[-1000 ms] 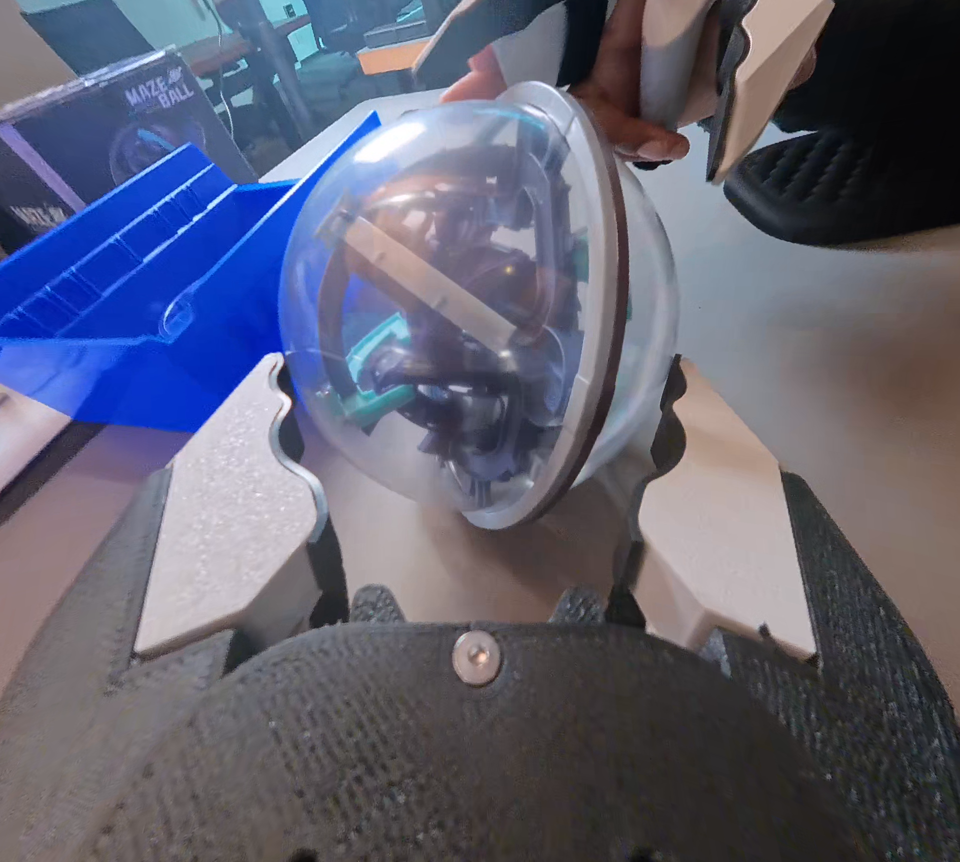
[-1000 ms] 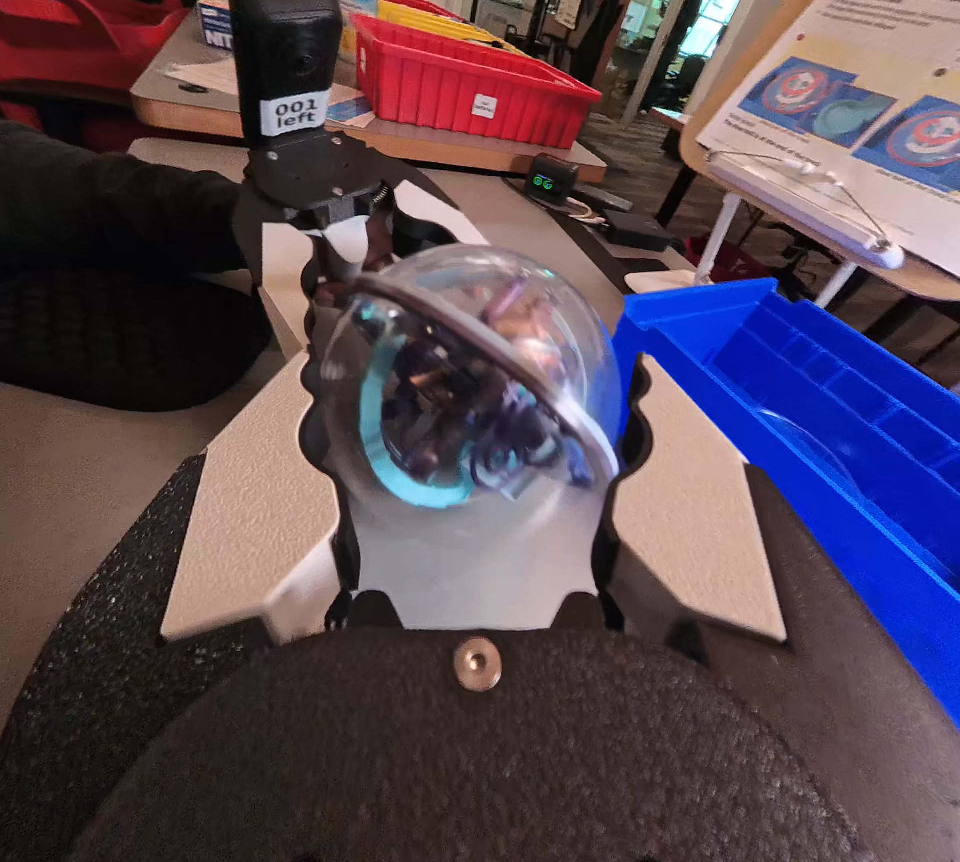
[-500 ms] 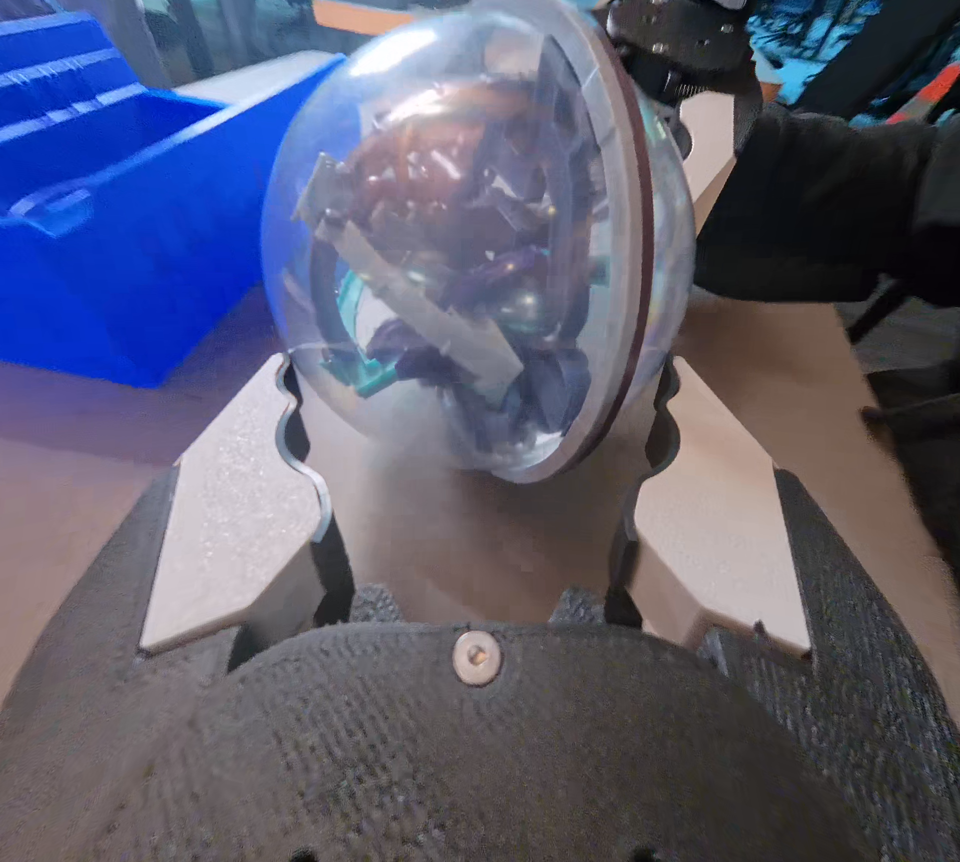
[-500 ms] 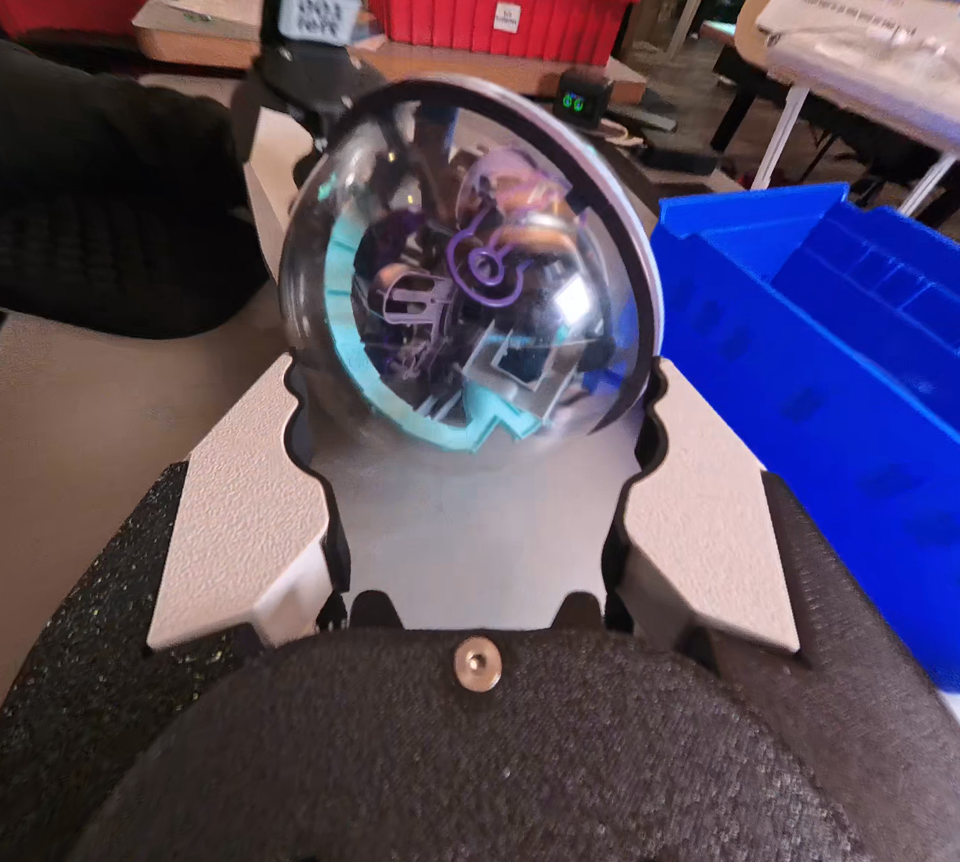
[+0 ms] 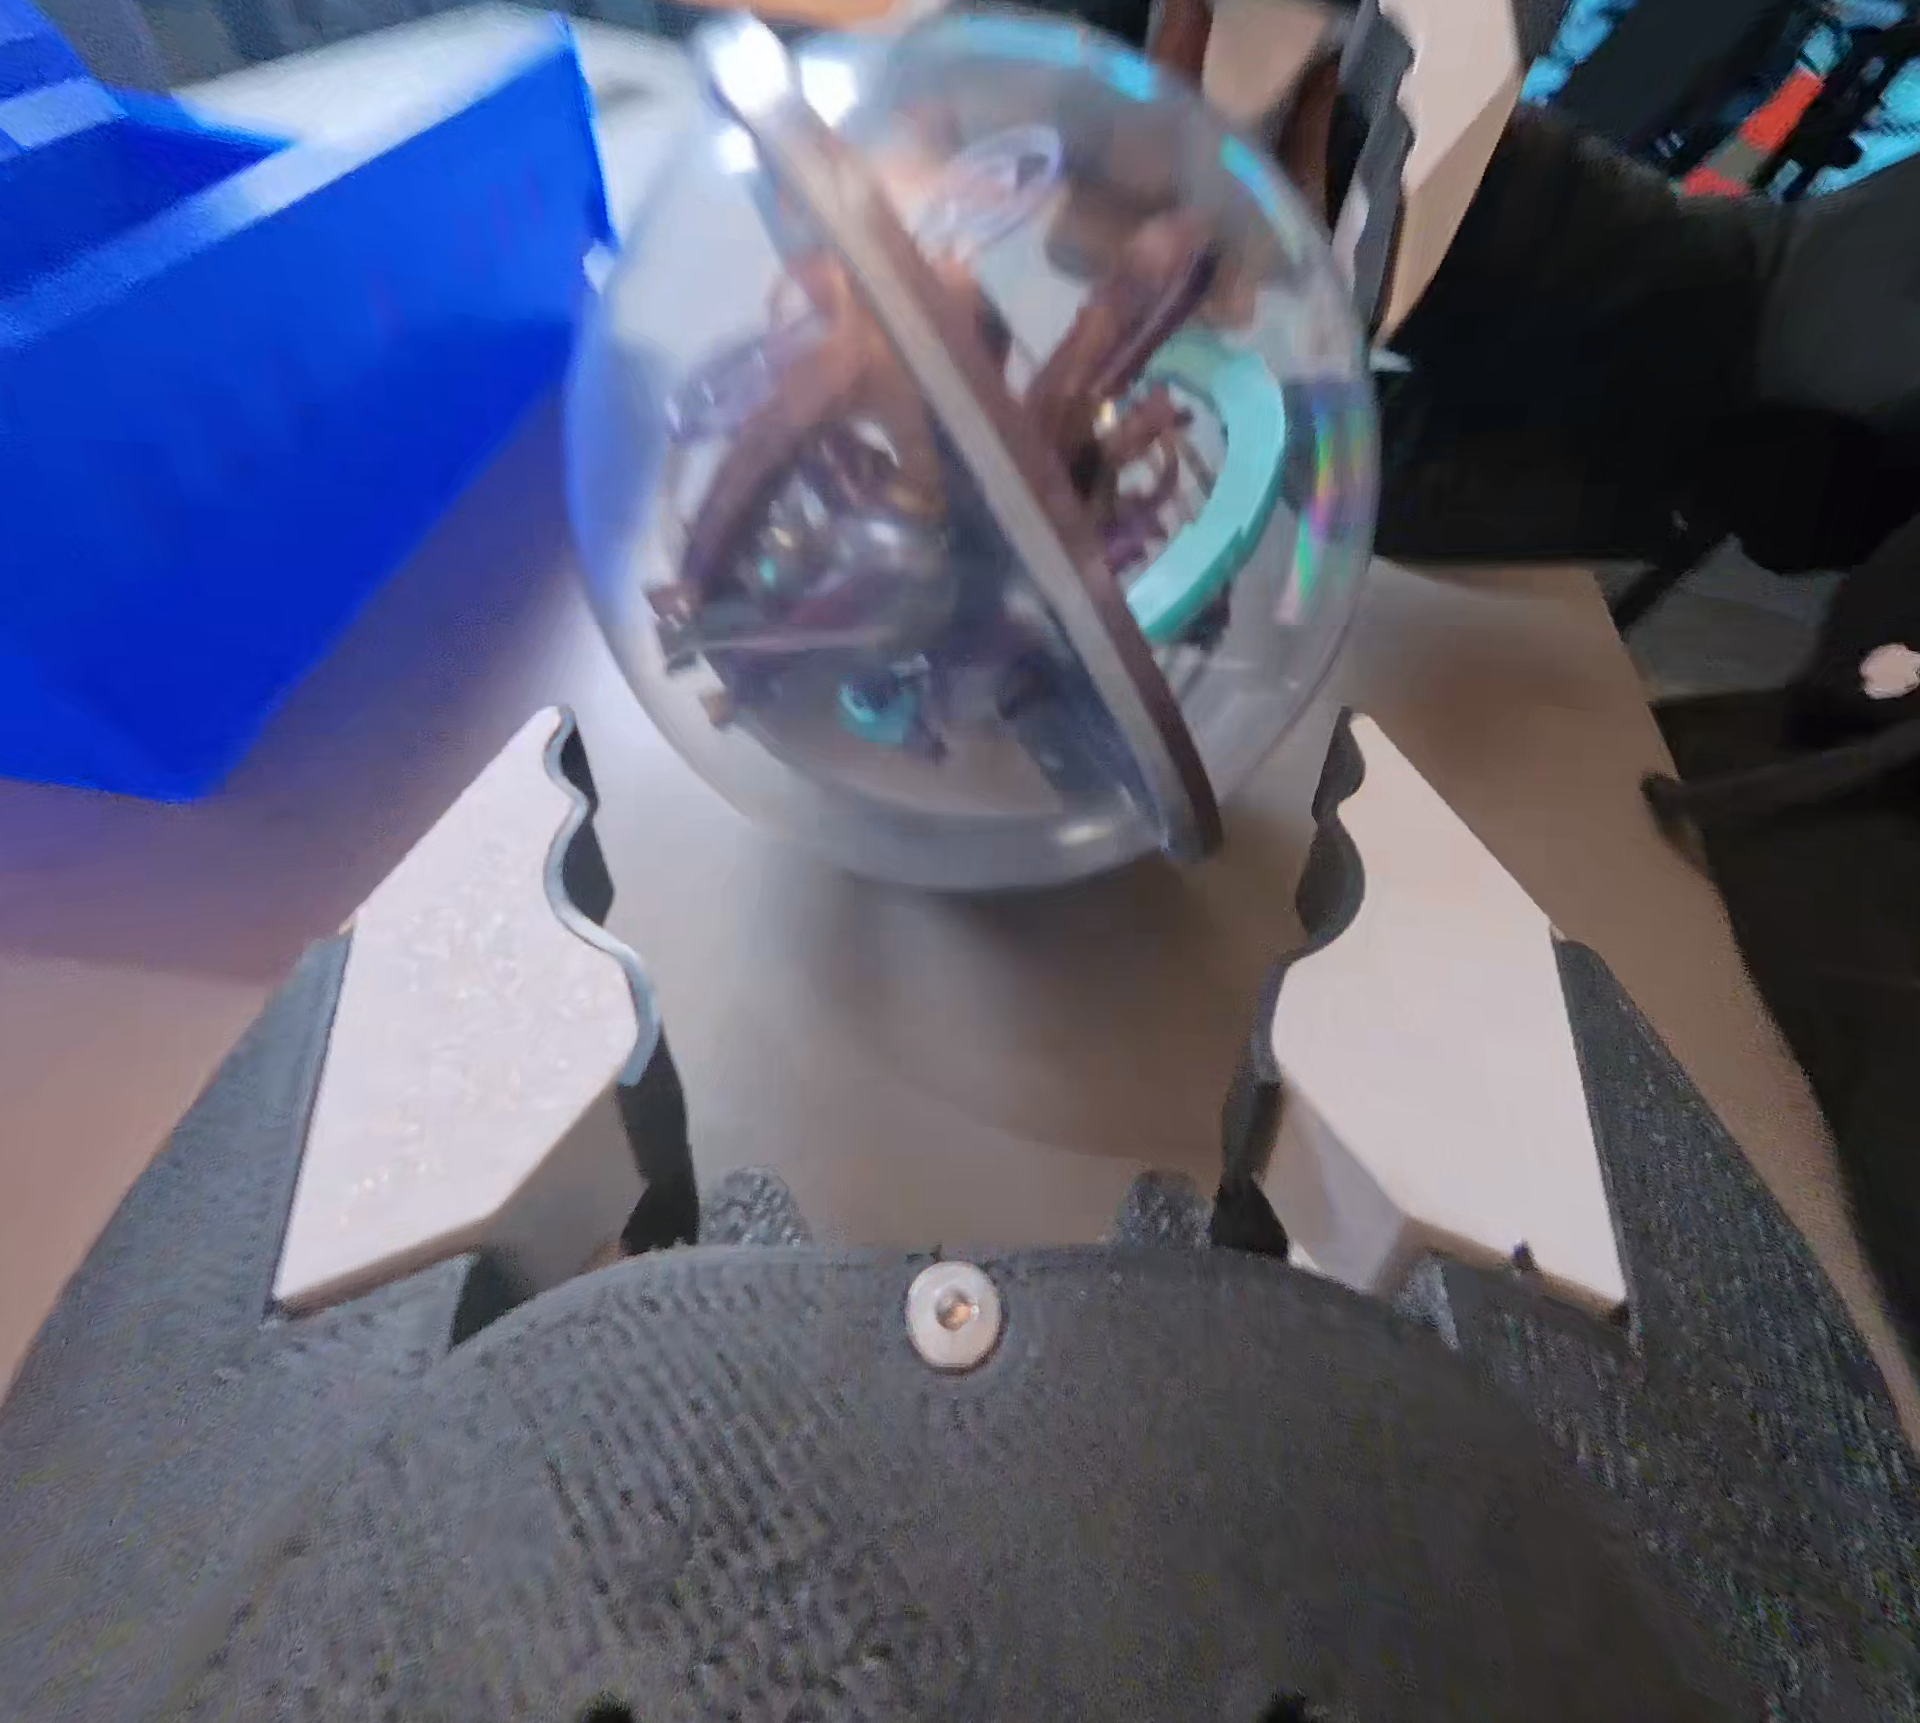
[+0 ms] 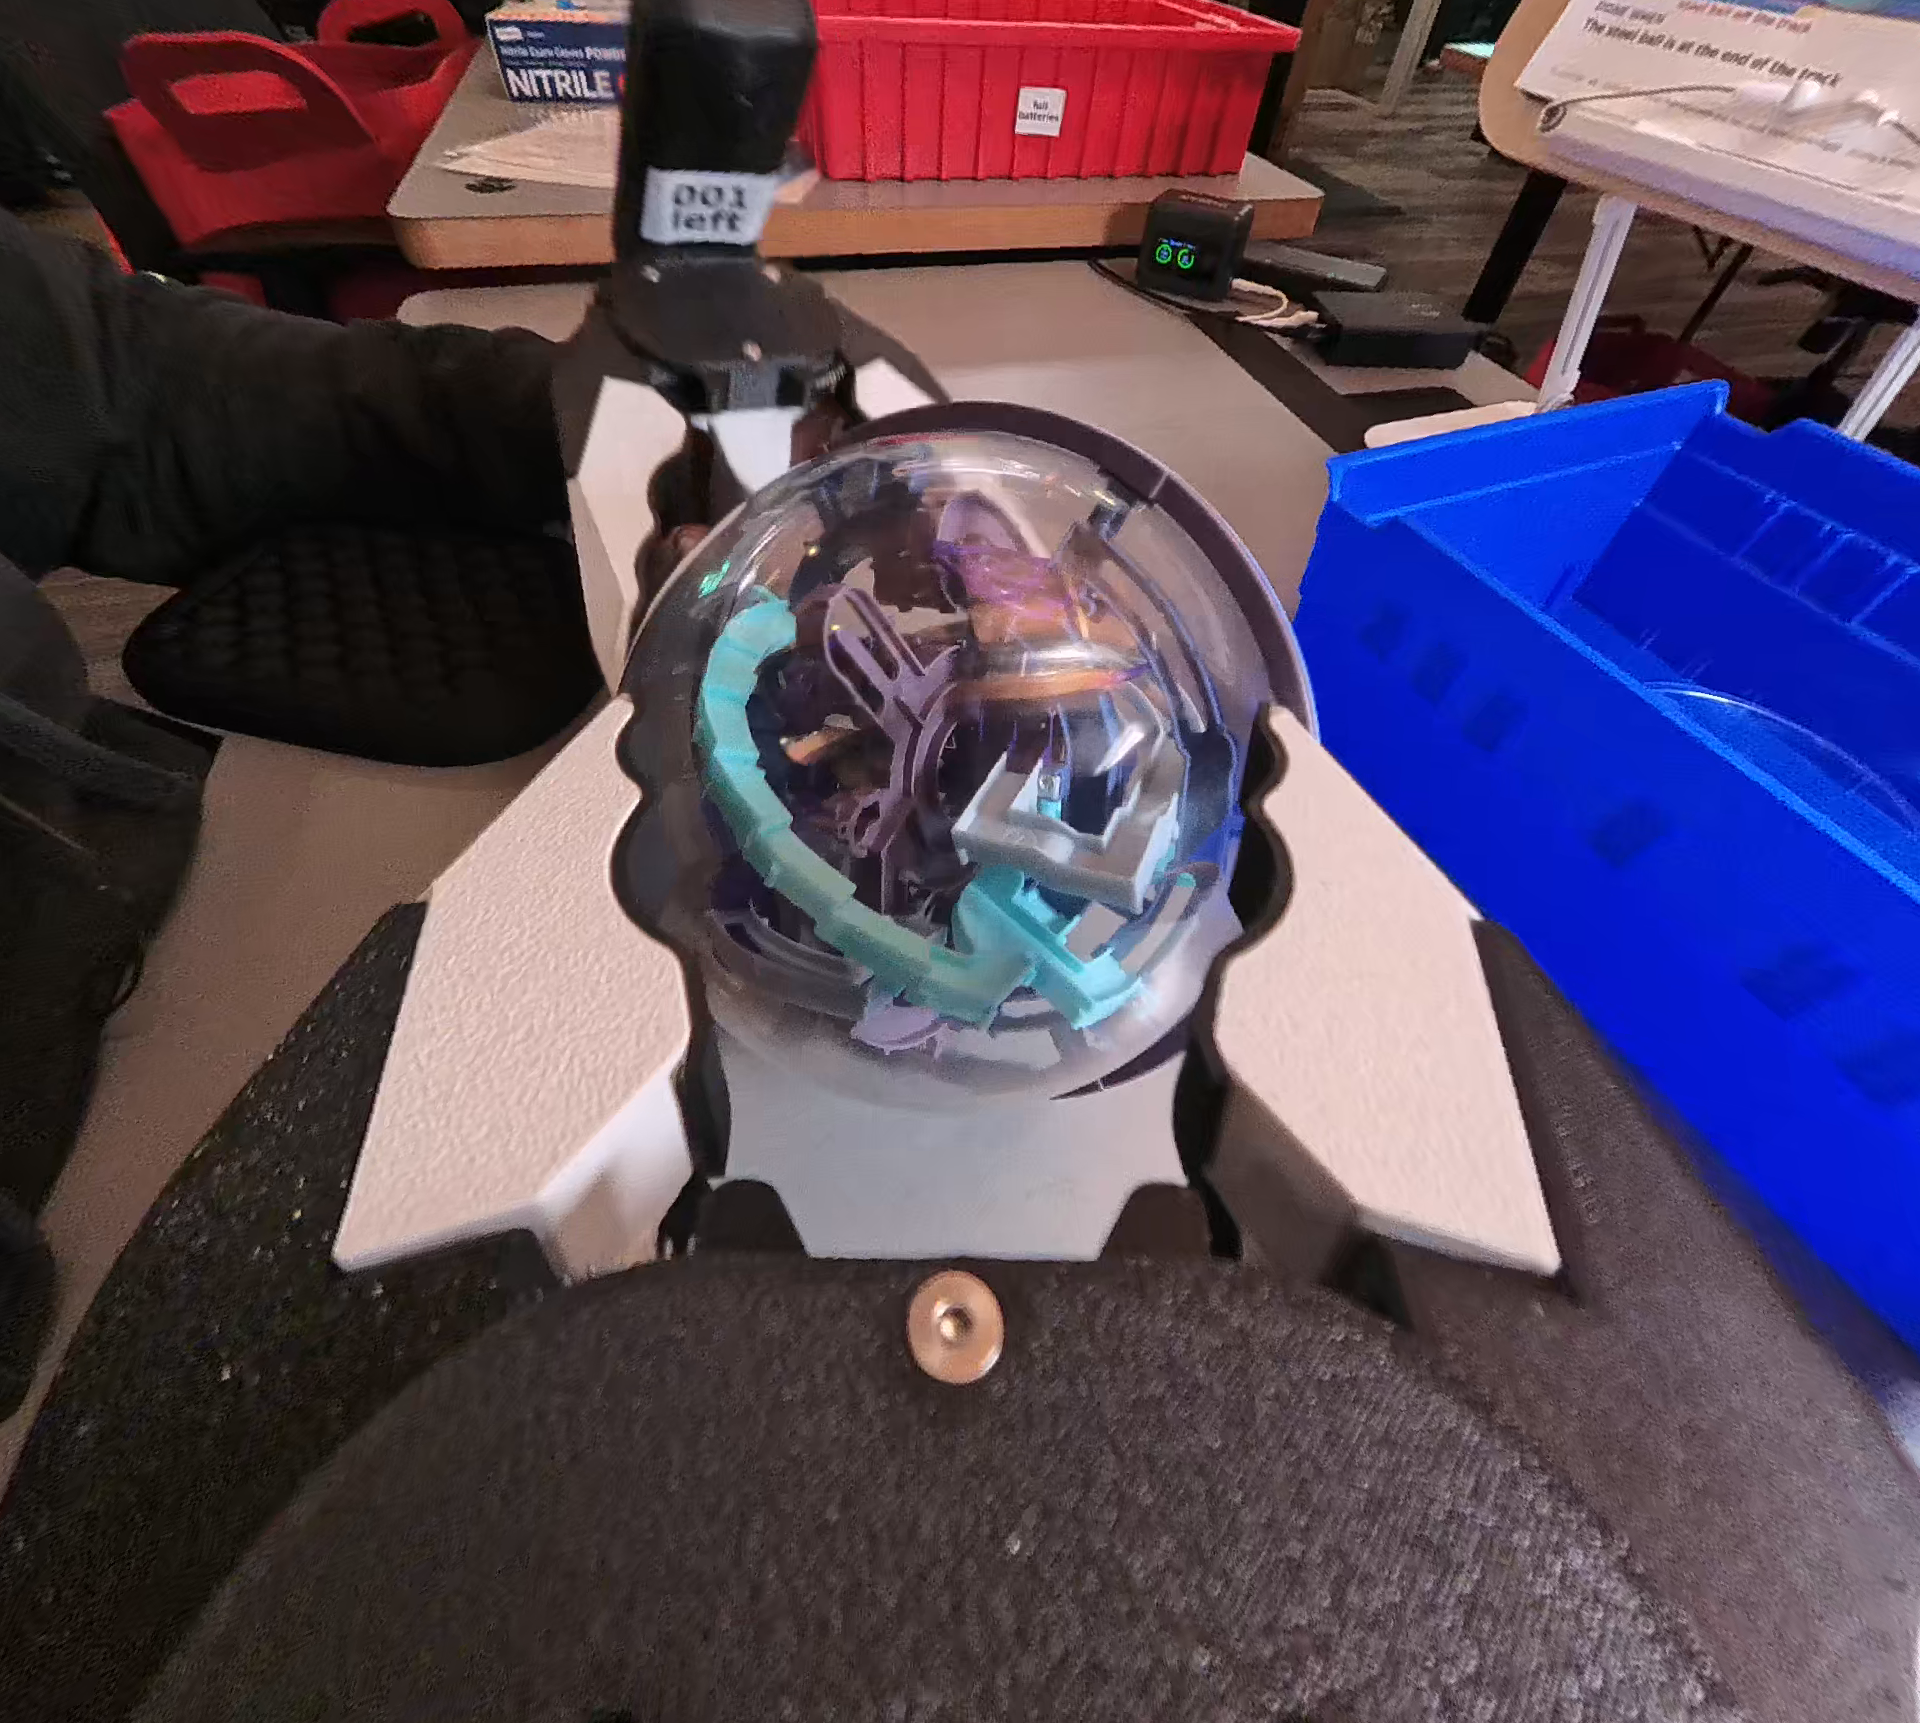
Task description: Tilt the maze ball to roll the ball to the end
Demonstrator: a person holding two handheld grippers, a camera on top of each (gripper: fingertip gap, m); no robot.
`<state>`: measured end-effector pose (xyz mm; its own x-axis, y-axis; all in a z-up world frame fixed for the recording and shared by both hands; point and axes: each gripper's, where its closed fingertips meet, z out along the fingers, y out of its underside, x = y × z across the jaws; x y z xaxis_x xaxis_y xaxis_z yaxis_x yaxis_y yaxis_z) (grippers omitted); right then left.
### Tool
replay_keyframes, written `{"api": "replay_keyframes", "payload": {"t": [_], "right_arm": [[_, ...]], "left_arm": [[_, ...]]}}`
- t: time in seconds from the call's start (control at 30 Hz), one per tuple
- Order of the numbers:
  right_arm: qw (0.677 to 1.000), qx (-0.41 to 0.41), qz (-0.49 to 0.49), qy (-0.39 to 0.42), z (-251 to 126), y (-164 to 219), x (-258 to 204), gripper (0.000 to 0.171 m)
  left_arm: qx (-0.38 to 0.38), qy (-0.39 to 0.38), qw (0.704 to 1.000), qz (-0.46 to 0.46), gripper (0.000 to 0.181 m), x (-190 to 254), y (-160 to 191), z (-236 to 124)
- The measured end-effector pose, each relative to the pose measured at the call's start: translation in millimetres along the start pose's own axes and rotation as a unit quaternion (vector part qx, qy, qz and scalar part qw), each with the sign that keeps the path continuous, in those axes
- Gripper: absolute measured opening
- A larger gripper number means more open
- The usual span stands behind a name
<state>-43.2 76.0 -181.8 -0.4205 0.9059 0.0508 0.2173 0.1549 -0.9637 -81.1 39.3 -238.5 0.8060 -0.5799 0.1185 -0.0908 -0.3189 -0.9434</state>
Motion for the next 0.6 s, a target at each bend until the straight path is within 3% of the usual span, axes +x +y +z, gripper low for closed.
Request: {"api": "replay_keyframes", "payload": {"t": [0.1, 0.2, 0.43, 0.6], "right_arm": [[1.0, 0.005, 0.017, 0.0, 5, -1, 5, 0.11], [0.999, 0.014, 0.029, 0.006, 13, -6, 8, 0.111], [1.0, -0.008, -0.015, 0.008, 2, 14, 14, 0.132], [0.999, -0.044, -0.022, 0.009, 7, 46, 12, 0.132]], "left_arm": [[0.052, -0.046, 0.996, 0.053, 0.139, -10, -23, -7], [0.061, -0.044, 0.994, 0.074, 0.135, -6, -27, 0], [0.083, -0.006, 0.994, -0.072, 0.131, -18, -21, -1], [0.075, 0.037, 0.986, -0.147, 0.129, -13, -15, 3]]}}
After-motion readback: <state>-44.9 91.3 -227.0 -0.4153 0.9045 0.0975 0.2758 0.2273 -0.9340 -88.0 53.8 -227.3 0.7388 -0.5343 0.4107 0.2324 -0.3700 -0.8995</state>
